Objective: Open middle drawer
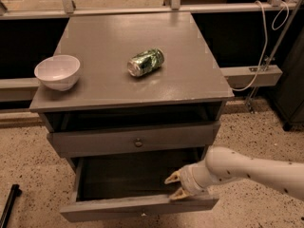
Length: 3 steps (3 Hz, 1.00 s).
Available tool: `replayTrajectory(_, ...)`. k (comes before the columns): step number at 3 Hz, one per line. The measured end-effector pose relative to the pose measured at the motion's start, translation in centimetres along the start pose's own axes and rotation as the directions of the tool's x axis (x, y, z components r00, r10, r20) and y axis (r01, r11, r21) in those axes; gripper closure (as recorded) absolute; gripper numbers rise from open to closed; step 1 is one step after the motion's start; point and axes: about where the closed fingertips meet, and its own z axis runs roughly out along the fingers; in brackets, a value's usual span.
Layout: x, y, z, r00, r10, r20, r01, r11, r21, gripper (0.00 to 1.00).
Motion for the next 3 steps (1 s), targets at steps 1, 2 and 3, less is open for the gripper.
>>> replayTrajectory(1,0.7,-4.7,1.9,0.999,0.027,-0.046,-0.025,0.9980,0.058,0.77)
replayTrajectory(2,1.6,-7.7,3.9,0.994,0.106,-0.037,-0.101,0.9875,0.122,0.98)
replayTrajectory(3,2.9,-6.9,7.9,0.976,0.213,0.033,-0.216,0.9694,0.117,1.00)
